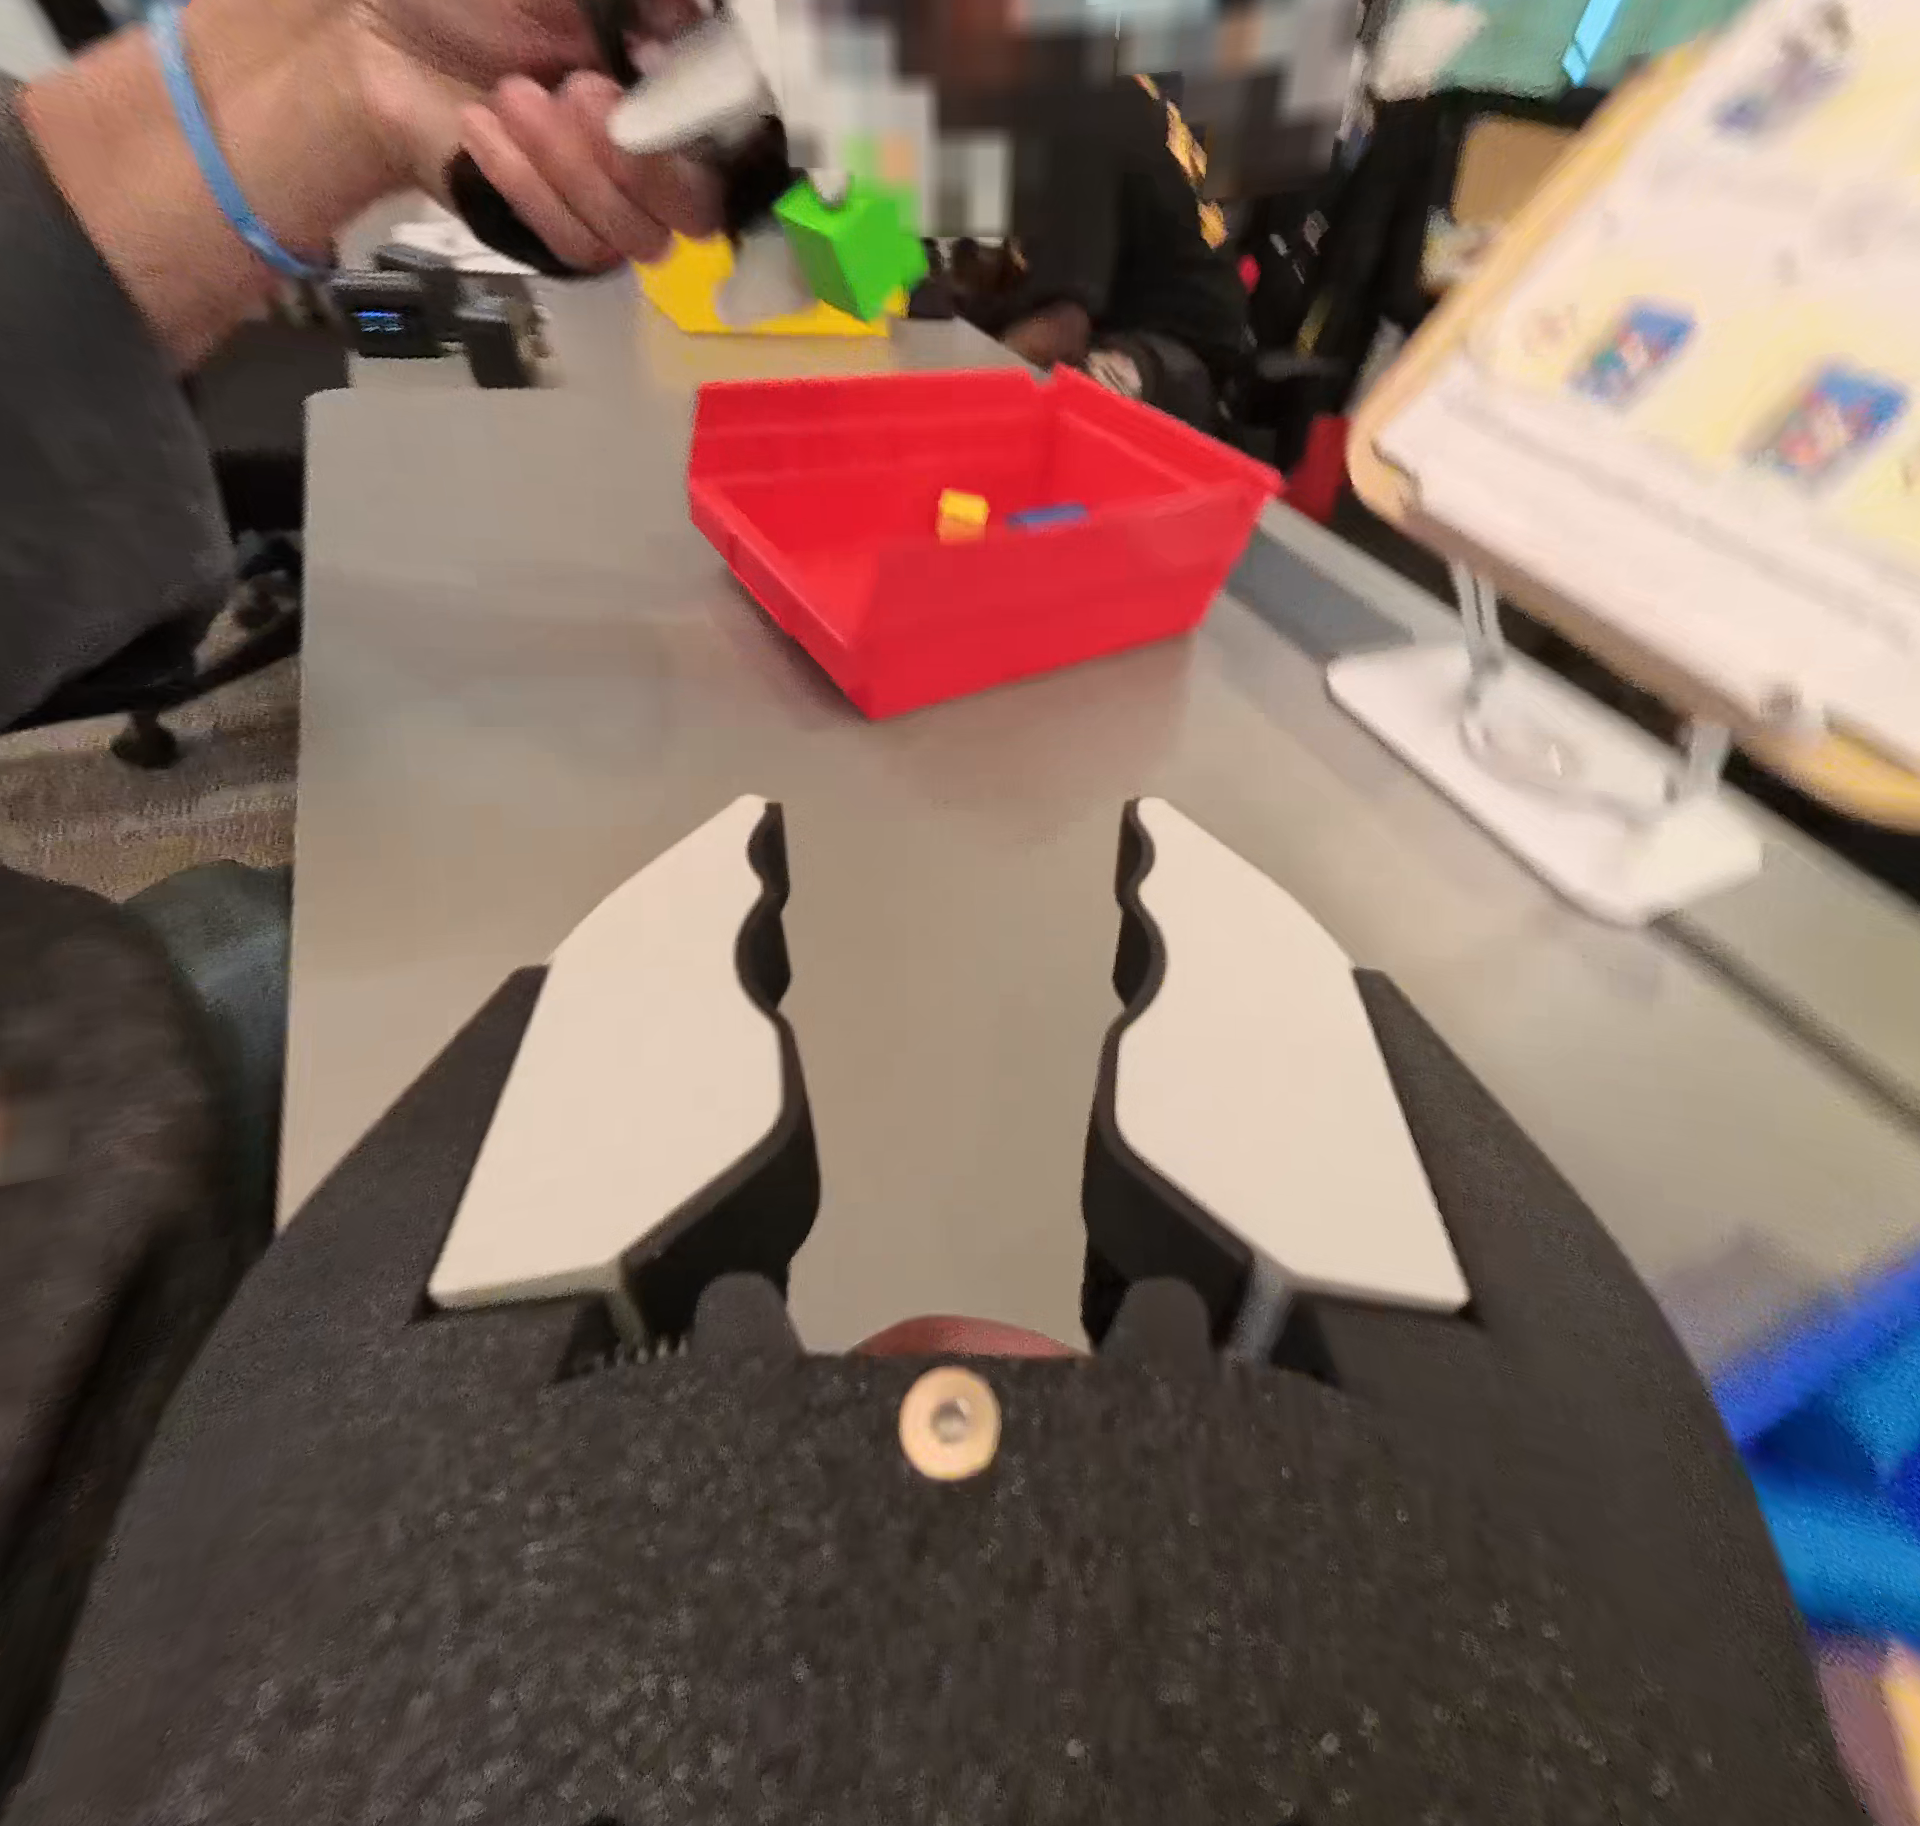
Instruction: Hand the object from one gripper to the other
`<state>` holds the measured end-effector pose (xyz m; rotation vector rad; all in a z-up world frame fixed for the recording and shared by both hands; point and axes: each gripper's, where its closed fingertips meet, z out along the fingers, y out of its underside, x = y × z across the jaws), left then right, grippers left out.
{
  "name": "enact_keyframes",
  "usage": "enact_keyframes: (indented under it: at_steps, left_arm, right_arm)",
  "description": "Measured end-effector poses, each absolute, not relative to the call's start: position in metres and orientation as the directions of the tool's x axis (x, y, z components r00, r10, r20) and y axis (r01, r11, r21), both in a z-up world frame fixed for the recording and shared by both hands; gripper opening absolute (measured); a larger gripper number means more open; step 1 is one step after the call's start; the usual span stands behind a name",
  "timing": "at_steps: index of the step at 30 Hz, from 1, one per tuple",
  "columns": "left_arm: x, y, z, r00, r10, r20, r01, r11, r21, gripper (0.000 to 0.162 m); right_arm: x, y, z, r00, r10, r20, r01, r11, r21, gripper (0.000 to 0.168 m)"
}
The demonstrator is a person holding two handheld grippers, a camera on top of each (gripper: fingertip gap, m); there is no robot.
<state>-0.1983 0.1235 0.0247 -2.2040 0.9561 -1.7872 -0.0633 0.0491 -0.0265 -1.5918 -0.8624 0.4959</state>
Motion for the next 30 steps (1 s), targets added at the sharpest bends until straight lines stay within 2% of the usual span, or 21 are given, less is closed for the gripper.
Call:
enact_keyframes:
  at_steps: [3,6,12,13,18,20,21,22,25,27,30]
  left_arm:
    - [-0.165,0.094,0.046,-0.118,-0.455,0.882,-0.381,-0.8,-0.464,0.028]
    - [-0.146,0.079,0.05,-0.199,-0.414,0.888,-0.401,-0.793,-0.459,0.028]
    - [-0.13,0.06,0.038,-0.242,-0.339,0.909,-0.473,-0.776,-0.416,0.028]
    - [-0.129,0.059,0.036,-0.246,-0.324,0.913,-0.479,-0.778,-0.405,0.028]
    - [-0.132,0.06,0.034,-0.284,-0.281,0.917,-0.48,-0.786,-0.389,0.029]
    - [-0.142,0.057,0.029,-0.287,-0.305,0.908,-0.463,-0.786,-0.41,0.058]
    - [-0.15,0.054,0.021,-0.278,-0.337,0.899,-0.448,-0.783,-0.432,0.067]
    - [-0.157,0.05,0.009,-0.252,-0.382,0.889,-0.428,-0.78,-0.457,0.069]
    - [-0.175,0.034,-0.042,-0.132,-0.501,0.855,-0.33,-0.792,-0.514,0.059]
    - [-0.19,0.017,-0.087,-0.034,-0.549,0.835,-0.274,-0.799,-0.536,0.053]
    - [-0.205,-0.009,-0.126,0.046,-0.494,0.868,-0.255,-0.846,-0.468,0.052]
  right_arm:
    - [-0.099,0.066,0.009,0.535,0.799,0.275,0.289,0.132,-0.948,0.062]
    - [-0.126,0.078,0.035,0.463,0.833,0.302,0.258,0.2,-0.945,0.062]
    - [-0.15,0.078,0.041,0.357,0.882,0.308,0.242,0.231,-0.942,0.05]
    - [-0.152,0.072,0.036,0.31,0.9,0.305,0.25,0.232,-0.94,0.031]
    - [-0.151,0.071,0.032,0.307,0.908,0.286,0.278,0.202,-0.939,0.029]
    - [-0.146,0.069,0.039,0.315,0.899,0.304,0.274,0.221,-0.936,0.029]
    - [-0.14,0.068,0.043,0.325,0.894,0.309,0.271,0.225,-0.936,0.029]
    - [-0.129,0.071,0.048,0.355,0.878,0.32,0.281,0.227,-0.933,0.029]
    - [-0.069,0.093,0.071,0.538,0.769,0.346,0.322,0.192,-0.927,0.029]
    - [-0.013,0.108,0.089,0.68,0.671,0.297,0.281,0.136,-0.95,0.029]
    - [0.076,0.13,0.094,0.859,0.492,0.144,0.162,0.005,-0.987,0.029]
